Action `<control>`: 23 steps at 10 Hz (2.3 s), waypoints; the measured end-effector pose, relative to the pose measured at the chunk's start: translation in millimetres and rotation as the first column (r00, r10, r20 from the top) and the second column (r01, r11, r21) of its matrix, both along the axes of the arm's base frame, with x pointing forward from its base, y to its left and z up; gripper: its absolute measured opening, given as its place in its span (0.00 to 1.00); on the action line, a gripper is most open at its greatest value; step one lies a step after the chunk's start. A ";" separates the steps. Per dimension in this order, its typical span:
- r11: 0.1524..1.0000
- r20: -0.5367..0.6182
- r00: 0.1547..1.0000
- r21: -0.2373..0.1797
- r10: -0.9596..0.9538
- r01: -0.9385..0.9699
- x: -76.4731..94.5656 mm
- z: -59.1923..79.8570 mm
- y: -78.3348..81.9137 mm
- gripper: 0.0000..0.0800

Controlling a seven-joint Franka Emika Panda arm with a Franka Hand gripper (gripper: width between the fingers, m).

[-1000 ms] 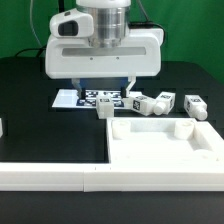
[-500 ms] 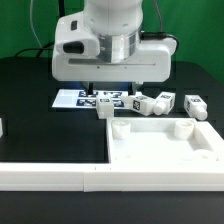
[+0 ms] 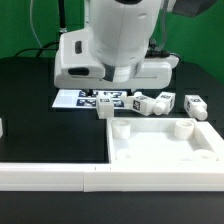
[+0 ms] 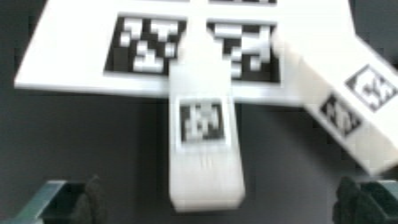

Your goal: Assemble one leg

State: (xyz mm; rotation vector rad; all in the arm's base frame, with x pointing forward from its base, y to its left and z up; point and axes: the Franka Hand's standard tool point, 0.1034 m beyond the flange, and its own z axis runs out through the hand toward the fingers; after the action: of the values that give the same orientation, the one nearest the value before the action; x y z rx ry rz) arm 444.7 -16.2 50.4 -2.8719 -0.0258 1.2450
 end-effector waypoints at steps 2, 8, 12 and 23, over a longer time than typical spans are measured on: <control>1.000 0.001 1.000 -0.003 -0.005 0.005 1.7 -3.0 -2.7 0.81; 0.997 -0.118 0.991 -0.050 -0.067 0.062 -16.0 -32.0 -10.5 0.81; 0.994 -0.111 0.990 -0.080 -0.088 0.080 -17.1 -38.3 -6.8 0.81; 0.992 -0.131 0.985 -0.063 -0.116 0.108 -12.3 -20.7 -8.0 0.36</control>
Offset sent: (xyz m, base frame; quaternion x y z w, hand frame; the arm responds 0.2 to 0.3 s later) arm -0.0072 0.0005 -0.0217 0.0639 -0.0472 -0.0050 0.9968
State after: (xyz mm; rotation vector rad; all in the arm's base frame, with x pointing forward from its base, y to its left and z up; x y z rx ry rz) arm 432.4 -24.3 29.7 -2.7826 0.1717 1.4346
